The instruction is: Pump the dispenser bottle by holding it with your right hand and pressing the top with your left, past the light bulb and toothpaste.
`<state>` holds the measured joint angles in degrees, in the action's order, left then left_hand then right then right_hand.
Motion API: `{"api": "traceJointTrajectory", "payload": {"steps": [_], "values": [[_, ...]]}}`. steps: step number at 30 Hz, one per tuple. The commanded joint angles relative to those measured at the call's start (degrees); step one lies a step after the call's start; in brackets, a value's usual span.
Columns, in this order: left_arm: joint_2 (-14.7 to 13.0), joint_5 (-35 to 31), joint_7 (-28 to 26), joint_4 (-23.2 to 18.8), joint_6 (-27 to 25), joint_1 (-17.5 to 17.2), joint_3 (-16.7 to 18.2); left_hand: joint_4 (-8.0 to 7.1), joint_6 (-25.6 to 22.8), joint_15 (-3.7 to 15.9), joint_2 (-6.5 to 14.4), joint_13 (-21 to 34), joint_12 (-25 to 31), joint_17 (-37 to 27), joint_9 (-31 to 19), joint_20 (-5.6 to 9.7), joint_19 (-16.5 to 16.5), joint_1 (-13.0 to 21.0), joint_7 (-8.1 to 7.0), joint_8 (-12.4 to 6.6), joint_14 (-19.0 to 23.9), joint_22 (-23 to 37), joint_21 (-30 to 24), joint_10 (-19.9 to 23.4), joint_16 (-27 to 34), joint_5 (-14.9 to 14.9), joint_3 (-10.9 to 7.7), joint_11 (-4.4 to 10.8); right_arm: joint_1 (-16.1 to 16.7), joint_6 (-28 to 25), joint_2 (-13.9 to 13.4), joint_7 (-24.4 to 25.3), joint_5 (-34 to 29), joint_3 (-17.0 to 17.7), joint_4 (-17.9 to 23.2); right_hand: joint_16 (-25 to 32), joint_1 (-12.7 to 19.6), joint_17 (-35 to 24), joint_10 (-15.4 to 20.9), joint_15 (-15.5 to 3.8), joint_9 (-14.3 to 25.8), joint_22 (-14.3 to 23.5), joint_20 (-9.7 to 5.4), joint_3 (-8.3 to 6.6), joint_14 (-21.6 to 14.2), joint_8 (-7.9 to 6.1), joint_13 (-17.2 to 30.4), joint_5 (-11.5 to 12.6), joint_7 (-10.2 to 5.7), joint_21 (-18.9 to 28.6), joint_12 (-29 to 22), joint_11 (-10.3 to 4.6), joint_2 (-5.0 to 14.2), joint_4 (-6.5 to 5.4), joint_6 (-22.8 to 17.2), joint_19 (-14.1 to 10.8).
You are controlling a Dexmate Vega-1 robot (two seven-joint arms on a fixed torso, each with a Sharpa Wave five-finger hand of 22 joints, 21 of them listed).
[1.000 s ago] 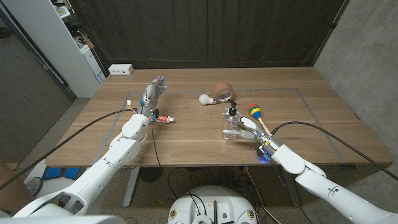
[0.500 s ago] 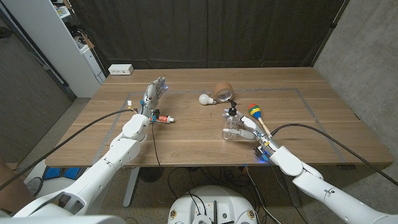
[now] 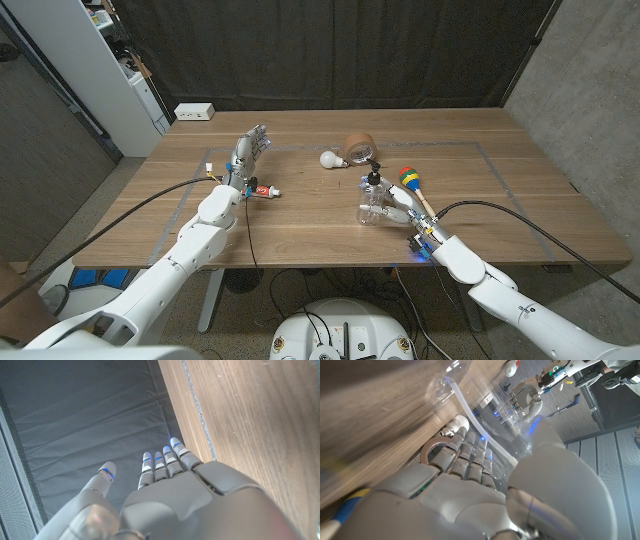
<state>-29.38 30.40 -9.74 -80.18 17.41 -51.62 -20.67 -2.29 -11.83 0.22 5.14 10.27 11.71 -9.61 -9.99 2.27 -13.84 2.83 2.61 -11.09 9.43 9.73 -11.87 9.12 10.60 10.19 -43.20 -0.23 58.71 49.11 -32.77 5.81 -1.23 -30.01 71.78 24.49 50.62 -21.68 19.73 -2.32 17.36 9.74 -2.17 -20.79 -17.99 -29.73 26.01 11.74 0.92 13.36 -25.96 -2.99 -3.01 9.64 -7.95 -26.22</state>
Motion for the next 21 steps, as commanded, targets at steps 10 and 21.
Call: {"api": "traceJointTrajectory", "payload": {"steps": [10, 21], "values": [[0.16, 0.14, -0.38, -0.13, 0.26, -0.48, 0.25, -0.07, -0.65, -0.28, 4.15, 0.13, 0.21, -0.08, -0.23, 0.78, -0.68, -0.42, 0.16, 0.07, 0.93, 0.14, -0.09, 0.86, -0.02, 0.16, -0.48, 0.08, 0.58, -0.38, 0.58, 1.45, -0.13, 0.46, 0.7, 3.82, 3.96, -3.29, 5.11, -5.78, 1.08, 0.43, -0.59, -0.07, -5.57, -4.04, 2.64, 1.22, 0.81, 1.39, -3.19, -0.87, 0.53, 0.22, -5.17, -5.97], [0.61, 0.13, -1.04, -0.36, 0.61, -0.62, 0.42, -0.15, -0.92, -0.29, 4.14, 0.15, 0.11, -0.08, -0.25, 0.81, -0.81, -0.47, 0.07, 0.07, 1.08, 0.14, -0.02, 0.95, -0.1, 0.15, -0.62, -0.01, 1.25, -1.27, -0.06, 1.0, 1.16, 1.1, 2.56, 5.99, 5.69, -5.33, 7.4, -5.74, 1.58, 0.67, -1.34, 0.28, -8.15, -6.22, 3.85, 1.77, 1.54, 3.03, -4.58, -0.72, 1.0, 0.01, -8.1, -11.18]]}}
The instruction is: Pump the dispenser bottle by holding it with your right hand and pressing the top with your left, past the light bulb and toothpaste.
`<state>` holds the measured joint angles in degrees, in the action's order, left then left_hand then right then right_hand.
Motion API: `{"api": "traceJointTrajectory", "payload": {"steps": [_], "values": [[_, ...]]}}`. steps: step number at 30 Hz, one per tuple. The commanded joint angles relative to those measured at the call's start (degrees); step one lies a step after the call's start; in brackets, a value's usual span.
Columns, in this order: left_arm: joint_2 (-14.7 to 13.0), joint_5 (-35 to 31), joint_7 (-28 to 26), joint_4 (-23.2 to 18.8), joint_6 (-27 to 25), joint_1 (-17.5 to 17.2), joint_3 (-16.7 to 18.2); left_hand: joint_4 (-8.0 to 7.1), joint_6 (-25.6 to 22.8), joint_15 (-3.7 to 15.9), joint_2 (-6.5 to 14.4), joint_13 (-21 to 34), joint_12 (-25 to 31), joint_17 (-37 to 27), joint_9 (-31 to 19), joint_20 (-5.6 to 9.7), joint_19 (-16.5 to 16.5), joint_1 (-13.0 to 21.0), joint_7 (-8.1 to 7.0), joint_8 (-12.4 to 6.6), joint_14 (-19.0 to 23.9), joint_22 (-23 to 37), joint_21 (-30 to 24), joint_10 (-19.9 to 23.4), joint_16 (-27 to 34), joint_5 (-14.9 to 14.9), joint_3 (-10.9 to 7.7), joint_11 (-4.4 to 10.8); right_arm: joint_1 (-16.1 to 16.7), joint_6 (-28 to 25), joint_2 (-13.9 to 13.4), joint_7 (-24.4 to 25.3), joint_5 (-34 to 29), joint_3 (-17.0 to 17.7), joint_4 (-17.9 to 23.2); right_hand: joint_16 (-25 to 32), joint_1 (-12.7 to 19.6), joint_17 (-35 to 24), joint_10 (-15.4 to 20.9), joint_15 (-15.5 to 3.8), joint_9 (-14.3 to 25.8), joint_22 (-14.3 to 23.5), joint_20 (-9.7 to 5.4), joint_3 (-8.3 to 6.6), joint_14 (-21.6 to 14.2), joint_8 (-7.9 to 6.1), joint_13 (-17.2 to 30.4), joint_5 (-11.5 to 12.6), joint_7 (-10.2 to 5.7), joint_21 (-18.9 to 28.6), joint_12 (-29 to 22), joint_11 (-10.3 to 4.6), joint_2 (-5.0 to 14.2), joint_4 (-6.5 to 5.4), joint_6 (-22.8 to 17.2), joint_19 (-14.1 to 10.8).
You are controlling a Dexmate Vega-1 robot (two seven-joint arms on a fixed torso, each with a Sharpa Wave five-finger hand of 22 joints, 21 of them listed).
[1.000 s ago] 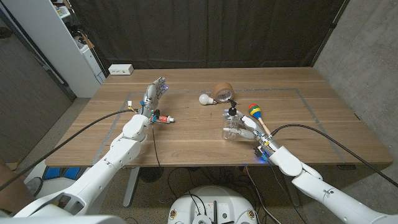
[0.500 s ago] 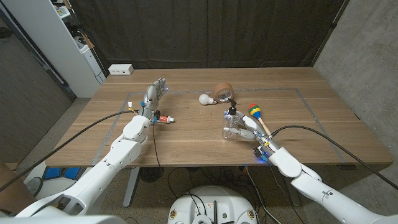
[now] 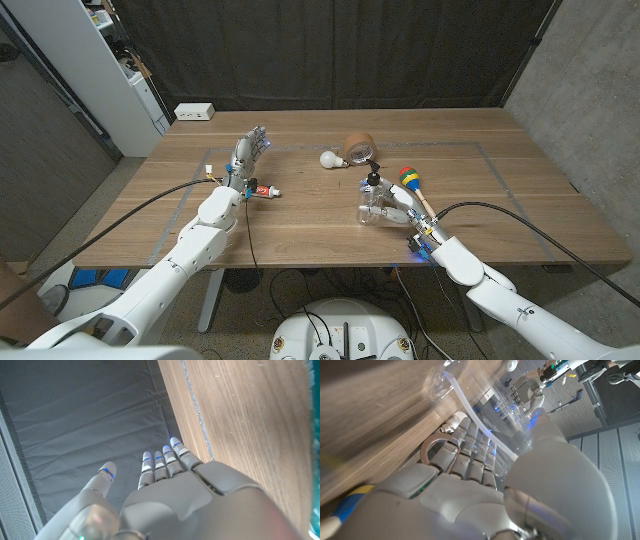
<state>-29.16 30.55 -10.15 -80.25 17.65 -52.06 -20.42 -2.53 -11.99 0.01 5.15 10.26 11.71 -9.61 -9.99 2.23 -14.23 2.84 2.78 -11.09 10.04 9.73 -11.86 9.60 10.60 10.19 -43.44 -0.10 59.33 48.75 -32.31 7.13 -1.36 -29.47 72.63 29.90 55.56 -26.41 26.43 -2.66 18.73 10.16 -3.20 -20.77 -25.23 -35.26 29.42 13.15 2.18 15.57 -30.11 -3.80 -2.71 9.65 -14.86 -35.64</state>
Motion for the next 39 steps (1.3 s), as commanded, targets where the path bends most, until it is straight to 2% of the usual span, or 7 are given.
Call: {"api": "traceJointTrajectory", "payload": {"steps": [1, 13, 19, 23, 28, 39], "values": [[0.41, -0.09, -0.79, -0.48, 0.39, -0.2, 0.2, 0.07, -0.76, -0.09, 4.14, 0.16, 0.11, -0.08, -0.26, 0.84, -0.4, -0.48, -0.1, 0.08, 0.48, 0.14, 0.0, 0.48, -0.11, 0.15, -0.4, -0.19, 0.96, -1.59, -0.96, -0.37, 1.49, 0.86, 2.7, 0.85, 0.75, -0.81, 1.16, -5.21, 0.26, 0.3, -0.29, 0.38, -1.36, -0.87, 0.57, 0.4, 0.29, 1.17, -0.64, 0.09, 0.69, -0.08, -1.33, -2.69], [0.22, -1.09, -2.59, -2.45, -0.03, -0.47, 0.52, -0.08, -0.93, 0.02, 4.11, 0.17, 0.01, -0.12, -0.28, 0.31, -0.51, -0.58, -0.22, 0.13, 0.76, 0.15, 0.08, 0.56, -0.11, 0.14, -0.55, -0.17, 1.56, -3.67, -2.71, -1.97, 4.48, 2.41, 6.16, 1.66, 2.3, -2.18, 1.56, -5.03, 0.28, 0.41, 1.09, 0.39, -1.94, -1.68, 1.37, 1.13, 0.44, 3.49, -0.96, 0.37, 1.33, -0.08, -2.05, -8.94], [-0.62, -2.07, -3.13, -4.36, -1.58, -0.24, 0.29, -0.14, -0.94, 0.04, 4.1, 0.18, -0.04, -0.13, -0.29, 0.04, -0.68, -0.61, -0.31, 0.18, 1.01, 0.15, 0.07, 0.6, -0.09, 0.14, -0.64, 0.01, 1.61, -5.87, -3.6, -2.7, 5.99, 3.33, 8.59, 2.05, 2.75, -2.66, 1.78, -4.8, 0.19, 0.44, 1.0, 0.39, -2.64, -1.93, 1.69, 1.44, 0.41, 4.48, -1.11, 0.82, 1.58, -0.14, -2.37, -11.53], [-0.98, -2.44, -3.58, -5.46, -2.18, -0.23, 0.41, -0.17, -0.93, 0.0, 4.09, 0.18, -0.09, -0.13, -0.29, -0.01, -0.74, -0.62, -0.27, 0.21, 1.16, 0.16, 0.08, 0.56, -0.07, 0.14, -0.68, -0.05, 1.82, -6.98, -3.7, -2.33, 6.32, 3.91, 9.69, 2.44, 2.82, -2.93, 2.7, -5.03, 0.19, 0.43, 0.04, 0.33, -4.18, -2.48, 1.99, 1.73, 0.28, 5.36, -1.53, 0.48, 1.75, -0.29, -3.29, -13.82], [-1.51, -2.72, -3.91, -6.83, -3.06, -0.18, 0.6, -0.19, -0.99, -0.01, 4.08, 0.19, -0.09, -0.13, -0.29, -0.08, -0.83, -0.63, -0.26, 0.21, 1.24, 0.16, 0.08, 0.62, -0.08, 0.14, -0.74, -0.08, 1.87, -8.12, -3.61, -1.91, 6.48, 4.32, 10.49, 2.67, 3.04, -3.11, 3.94, -5.73, 0.22, 0.44, -0.82, 0.12, -5.76, -3.44, 2.28, 2.05, -0.1, 5.57, -2.06, 0.38, 1.95, -0.29, -5.1, -14.32], [-3.23, -3.92, -3.2, -8.87, -5.83, 1.43, 0.25, -0.17, -1.12, -0.06, 4.09, 0.19, -0.14, -0.11, -0.3, -0.06, -1.04, -0.59, -0.23, 0.22, 1.42, 0.16, 0.1, 0.7, -0.14, 0.15, -0.93, -0.09, 1.75, -10.63, -3.39, -1.21, 7.46, 5.01, 12.2, 2.72, 3.52, -3.47, 4.94, -5.78, 0.0, 0.48, -1.51, -0.18, -6.9, -3.85, 2.63, 2.52, -0.21, 5.75, -2.46, -0.1, 2.34, -0.27, -5.75, -14.59]]}}
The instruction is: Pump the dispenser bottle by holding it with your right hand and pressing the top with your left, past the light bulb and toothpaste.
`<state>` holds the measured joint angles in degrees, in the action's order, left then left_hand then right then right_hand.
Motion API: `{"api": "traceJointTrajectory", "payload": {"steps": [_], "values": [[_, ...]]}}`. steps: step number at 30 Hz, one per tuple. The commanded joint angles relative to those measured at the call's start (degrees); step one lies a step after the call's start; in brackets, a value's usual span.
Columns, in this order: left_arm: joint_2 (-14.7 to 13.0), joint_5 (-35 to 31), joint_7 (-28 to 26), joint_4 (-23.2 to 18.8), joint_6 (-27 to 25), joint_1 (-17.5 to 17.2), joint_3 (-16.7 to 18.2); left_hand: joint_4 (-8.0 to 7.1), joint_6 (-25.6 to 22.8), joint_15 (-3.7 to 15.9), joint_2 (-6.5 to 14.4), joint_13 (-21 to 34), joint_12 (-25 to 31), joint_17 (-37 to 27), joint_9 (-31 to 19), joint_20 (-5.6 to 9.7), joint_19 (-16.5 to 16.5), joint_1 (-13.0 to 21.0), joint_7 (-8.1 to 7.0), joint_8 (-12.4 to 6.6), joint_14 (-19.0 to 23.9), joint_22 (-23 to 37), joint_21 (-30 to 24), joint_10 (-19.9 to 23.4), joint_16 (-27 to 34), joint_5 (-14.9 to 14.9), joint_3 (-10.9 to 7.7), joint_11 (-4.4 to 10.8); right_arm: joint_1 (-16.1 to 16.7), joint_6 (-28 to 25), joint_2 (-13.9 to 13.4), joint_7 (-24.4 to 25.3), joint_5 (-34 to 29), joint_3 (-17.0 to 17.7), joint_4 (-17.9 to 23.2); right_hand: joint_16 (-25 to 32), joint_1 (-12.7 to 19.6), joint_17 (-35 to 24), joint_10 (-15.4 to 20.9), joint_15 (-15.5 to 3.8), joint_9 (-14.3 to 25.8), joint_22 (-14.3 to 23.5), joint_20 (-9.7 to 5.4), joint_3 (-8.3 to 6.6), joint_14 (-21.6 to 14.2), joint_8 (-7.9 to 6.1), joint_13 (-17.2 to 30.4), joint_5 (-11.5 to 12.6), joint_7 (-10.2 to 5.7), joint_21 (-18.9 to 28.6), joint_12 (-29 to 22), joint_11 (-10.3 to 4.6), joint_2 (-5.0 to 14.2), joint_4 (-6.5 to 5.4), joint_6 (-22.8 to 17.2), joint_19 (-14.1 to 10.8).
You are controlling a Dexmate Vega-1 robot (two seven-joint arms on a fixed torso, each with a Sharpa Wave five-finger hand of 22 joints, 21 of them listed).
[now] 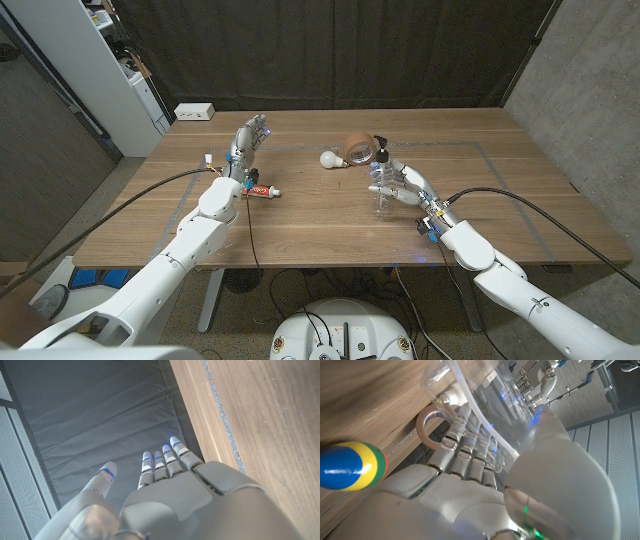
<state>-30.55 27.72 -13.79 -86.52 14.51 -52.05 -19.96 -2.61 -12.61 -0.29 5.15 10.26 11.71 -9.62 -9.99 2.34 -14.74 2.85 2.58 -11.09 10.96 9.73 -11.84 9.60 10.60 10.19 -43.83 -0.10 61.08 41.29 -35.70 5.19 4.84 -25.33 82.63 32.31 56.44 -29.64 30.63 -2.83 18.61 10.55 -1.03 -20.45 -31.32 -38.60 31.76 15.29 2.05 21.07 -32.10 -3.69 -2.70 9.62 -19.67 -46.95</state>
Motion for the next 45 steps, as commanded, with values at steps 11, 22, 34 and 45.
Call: {"api": "traceJointTrajectory", "payload": {"steps": [11, 22, 34, 45], "values": [[-6.76, -2.22, 2.71, -7.61, -7.27, 1.92, 0.16, 0.16, -0.73, 0.63, 4.04, 0.2, -0.22, -0.04, -0.31, 0.0, -0.53, -0.41, -0.19, 0.21, 0.09, 0.17, 0.19, 0.74, -0.43, 0.15, -0.82, 0.16, -0.51, -7.52, -0.22, 1.64, 1.24, 1.17, 4.7, -0.08, 2.55, -0.41, 1.41, -6.59, -0.08, 0.14, -3.89, -0.69, -1.36, -0.99, 0.53, 0.79, -0.44, 0.26, -0.67, -0.73, 2.65, -0.45, -1.72, -3.02], [-12.06, -5.08, 1.72, -15.28, -11.92, 0.08, 1.61, 0.64, -0.67, 1.05, 3.94, 0.2, -0.32, 0.05, -0.3, 0.22, -0.11, -0.12, -0.57, 0.31, -0.59, 0.16, 0.43, 0.7, -0.71, 0.15, -1.1, 0.59, -3.08, -7.64, 1.46, 2.36, 0.86, 0.04, 1.79, -0.26, 2.43, -0.65, 1.69, -6.72, -0.26, 0.17, -3.74, -0.7, -1.72, -1.22, 0.42, 1.1, -0.83, 0.23, -0.53, -0.95, 2.79, -0.54, -2.01, -2.66], [-17.48, -10.29, 1.56, -23.51, -16.42, -1.7, 2.27, 1.67, -0.57, 2.16, 3.7, 0.2, -0.5, 0.16, -0.29, 0.27, 1.1, 0.37, -1.52, 0.43, -2.04, 0.17, 0.94, 0.4, -1.03, 0.08, -1.43, 1.53, -4.53, -9.11, 1.69, 3.18, 0.42, -0.53, 0.86, -0.49, 2.49, -0.88, 2.37, -7.13, -0.47, 0.21, -3.99, -0.78, -2.2, -1.53, 0.59, 1.45, -1.03, 0.19, -0.7, -1.26, 2.93, -0.51, -2.45, -2.25], [-19.88, -15.18, 3.62, -26.84, -17.94, -0.06, 1.4, 2.56, -1.06, 2.97, 3.9, 0.17, -0.69, 0.05, -0.25, 0.7, 2.03, 0.7, -3.49, 0.38, -3.67, 0.18, 1.08, -0.11, -0.94, -0.09, -0.93, 3.26, -7.62, -5.97, 2.45, -0.15, 3.24, -1.78, -3.57, -0.9, 3.01, -0.98, 2.32, -7.05, -0.62, 0.23, -3.97, -1.08, -2.15, -1.62, 0.66, 1.81, -1.37, 0.11, -0.56, -1.32, 3.14, -0.27, -2.39, -1.76]]}}
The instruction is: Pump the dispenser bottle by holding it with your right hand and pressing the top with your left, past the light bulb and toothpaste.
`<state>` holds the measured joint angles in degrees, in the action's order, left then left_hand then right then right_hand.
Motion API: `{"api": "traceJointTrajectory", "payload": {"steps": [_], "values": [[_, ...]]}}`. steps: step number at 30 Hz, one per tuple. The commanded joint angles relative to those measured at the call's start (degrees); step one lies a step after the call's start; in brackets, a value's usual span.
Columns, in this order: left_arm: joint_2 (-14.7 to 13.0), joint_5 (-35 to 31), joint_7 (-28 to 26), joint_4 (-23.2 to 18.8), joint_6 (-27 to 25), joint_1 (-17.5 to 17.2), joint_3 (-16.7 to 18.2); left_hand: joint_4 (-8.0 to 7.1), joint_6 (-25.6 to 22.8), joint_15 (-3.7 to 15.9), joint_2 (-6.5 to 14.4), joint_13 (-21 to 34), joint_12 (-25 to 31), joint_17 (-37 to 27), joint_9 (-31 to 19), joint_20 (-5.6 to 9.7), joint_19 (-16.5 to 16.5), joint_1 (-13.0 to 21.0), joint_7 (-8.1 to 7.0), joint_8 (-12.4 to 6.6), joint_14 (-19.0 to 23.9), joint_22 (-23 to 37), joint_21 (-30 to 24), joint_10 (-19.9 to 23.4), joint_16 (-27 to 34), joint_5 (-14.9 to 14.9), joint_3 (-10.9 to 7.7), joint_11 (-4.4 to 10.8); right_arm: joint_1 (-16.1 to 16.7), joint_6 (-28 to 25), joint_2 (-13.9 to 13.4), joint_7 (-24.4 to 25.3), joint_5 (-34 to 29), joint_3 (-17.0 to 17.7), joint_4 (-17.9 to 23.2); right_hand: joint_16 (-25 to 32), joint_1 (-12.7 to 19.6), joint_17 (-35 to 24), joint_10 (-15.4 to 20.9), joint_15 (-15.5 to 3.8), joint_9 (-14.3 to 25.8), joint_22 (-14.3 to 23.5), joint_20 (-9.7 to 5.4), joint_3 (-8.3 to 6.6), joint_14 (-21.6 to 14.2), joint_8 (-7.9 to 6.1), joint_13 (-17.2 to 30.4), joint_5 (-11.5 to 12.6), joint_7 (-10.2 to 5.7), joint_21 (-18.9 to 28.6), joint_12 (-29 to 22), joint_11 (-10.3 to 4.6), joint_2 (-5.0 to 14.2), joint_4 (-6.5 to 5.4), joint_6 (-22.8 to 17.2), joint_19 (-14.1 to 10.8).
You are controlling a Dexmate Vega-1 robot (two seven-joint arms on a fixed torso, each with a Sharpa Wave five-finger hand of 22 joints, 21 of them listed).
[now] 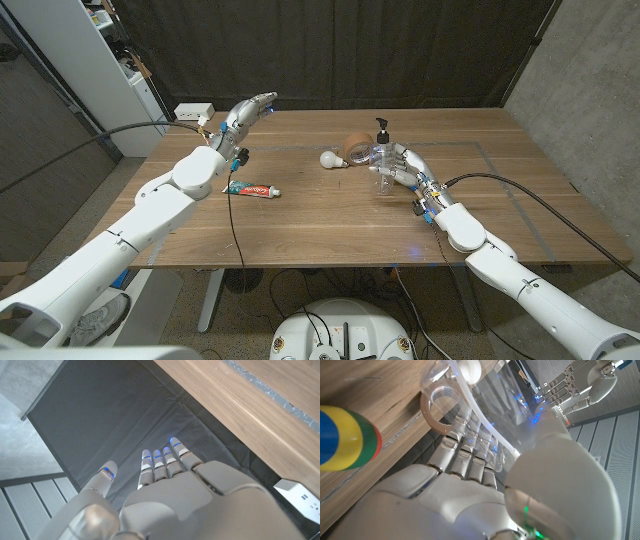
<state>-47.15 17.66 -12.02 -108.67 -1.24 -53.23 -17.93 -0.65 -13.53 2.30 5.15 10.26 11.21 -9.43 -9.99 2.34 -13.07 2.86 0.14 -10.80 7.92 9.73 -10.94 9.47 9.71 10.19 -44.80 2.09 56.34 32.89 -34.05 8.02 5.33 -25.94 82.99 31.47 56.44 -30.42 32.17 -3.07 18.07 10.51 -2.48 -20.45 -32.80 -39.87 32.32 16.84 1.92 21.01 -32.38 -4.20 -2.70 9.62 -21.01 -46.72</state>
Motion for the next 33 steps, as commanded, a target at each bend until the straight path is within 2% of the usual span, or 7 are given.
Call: {"api": "traceJointTrajectory", "payload": {"steps": [1, 6, 10, 23, 30, 33], "values": [[-3.23, -5.18, 1.93, -4.66, -2.15, 1.1, -0.58, 0.64, -0.2, 0.42, 3.94, 0.17, -0.2, -0.14, -0.25, 0.73, 0.38, 0.72, -1.27, 0.09, -0.74, 0.18, 0.18, 0.0, -0.05, -0.1, 0.07, 1.17, -2.92, 2.59, 0.82, -3.09, 2.85, -1.2, -4.05, -0.11, 3.08, -0.2, 0.84, -6.94, -0.1, 0.28, -2.55, -1.08, -0.68, -0.4, 0.11, 0.3, -1.05, 0.18, -0.29, -0.79, 3.04, -0.2, -1.12, -1.97], [-3.17, -6.75, 7.31, -3.04, 0.57, 5.67, -2.9, 0.83, -0.22, 1.32, 4.23, 0.12, -0.22, -0.22, -0.21, 1.67, 1.39, 0.8, -1.83, 0.16, -1.9, 0.18, 0.43, -0.1, -0.13, -0.14, 0.39, 1.91, -3.97, 3.7, 0.74, -5.87, 5.04, -1.63, -5.32, -0.37, 3.21, -0.13, 0.86, -6.99, -0.18, 0.28, -2.69, -1.18, -0.85, -0.44, 0.04, 0.47, -1.09, 0.17, -0.18, -0.85, 2.94, -0.13, -1.08, -1.83], [-2.3, -6.8, 10.65, -1.19, 2.7, 8.24, -4.25, 0.99, -0.19, 1.98, 4.37, 0.1, -0.18, -0.22, -0.19, 1.9, 1.66, 0.9, -2.2, 0.21, -2.29, 0.18, 0.43, -0.02, -0.07, -0.15, 0.54, 2.14, -3.82, 3.12, 0.71, -4.85, 3.82, -1.56, -4.77, -0.48, 2.88, -0.21, 0.94, -6.97, -0.26, 0.29, -2.69, -0.96, -0.99, -0.49, -0.05, 0.53, -0.99, 0.22, -0.07, -0.92, 2.66, -0.28, -1.06, -1.79], [-0.95, -7.07, 18.59, 3.13, 8.31, 12.99, -6.89, 1.11, -0.46, 2.39, 4.56, 0.06, 0.05, -0.24, -0.17, 1.9, 1.77, 0.99, -2.64, 0.16, -2.38, 0.18, 0.29, 0.62, 0.16, -0.15, 0.81, 2.81, -2.58, 1.01, -0.11, -4.42, 4.04, -1.28, -2.27, -0.75, 3.45, -0.48, 1.03, -7.03, -0.45, 0.31, -2.94, -1.2, -1.16, -0.61, -0.07, 0.93, -1.1, 0.29, 0.12, -0.98, 2.88, -0.12, -1.01, -1.61], [0.71, -7.68, 22.83, 6.85, 12.57, 16.26, -8.86, 1.06, -0.61, 2.38, 4.76, 0.01, 0.12, -0.3, -0.14, 2.38, 2.82, 0.99, -3.01, 0.17, -3.47, 0.18, 0.55, 0.96, -0.03, -0.15, 1.02, 3.22, -2.37, 0.58, -0.5, -4.42, 4.05, -1.14, -1.9, -0.87, 3.56, -0.76, 0.96, -7.06, -0.57, 0.32, -3.02, -1.15, -1.13, -0.69, 0.05, 1.13, -1.15, 0.36, 0.21, -0.93, 2.89, -0.17, -0.97, -1.53], [1.78, -7.17, 26.42, 9.48, 15.19, 18.64, -10.26, 1.02, -1.07, 2.33, 4.95, -0.03, 0.12, -0.34, -0.12, 2.6, 3.58, 1.02, -3.25, 0.06, -4.49, 0.19, 0.65, 1.14, -0.13, -0.16, 1.23, 3.5, -2.32, 0.58, -0.58, -4.13, 3.53, -1.18, -1.79, -0.88, 3.61, -0.9, 0.92, -7.12, -0.61, 0.33, -3.01, -1.11, -1.12, -0.72, 0.05, 1.18, -1.17, 0.39, 0.28, -0.96, 2.91, -0.18, -0.96, -1.51]]}}
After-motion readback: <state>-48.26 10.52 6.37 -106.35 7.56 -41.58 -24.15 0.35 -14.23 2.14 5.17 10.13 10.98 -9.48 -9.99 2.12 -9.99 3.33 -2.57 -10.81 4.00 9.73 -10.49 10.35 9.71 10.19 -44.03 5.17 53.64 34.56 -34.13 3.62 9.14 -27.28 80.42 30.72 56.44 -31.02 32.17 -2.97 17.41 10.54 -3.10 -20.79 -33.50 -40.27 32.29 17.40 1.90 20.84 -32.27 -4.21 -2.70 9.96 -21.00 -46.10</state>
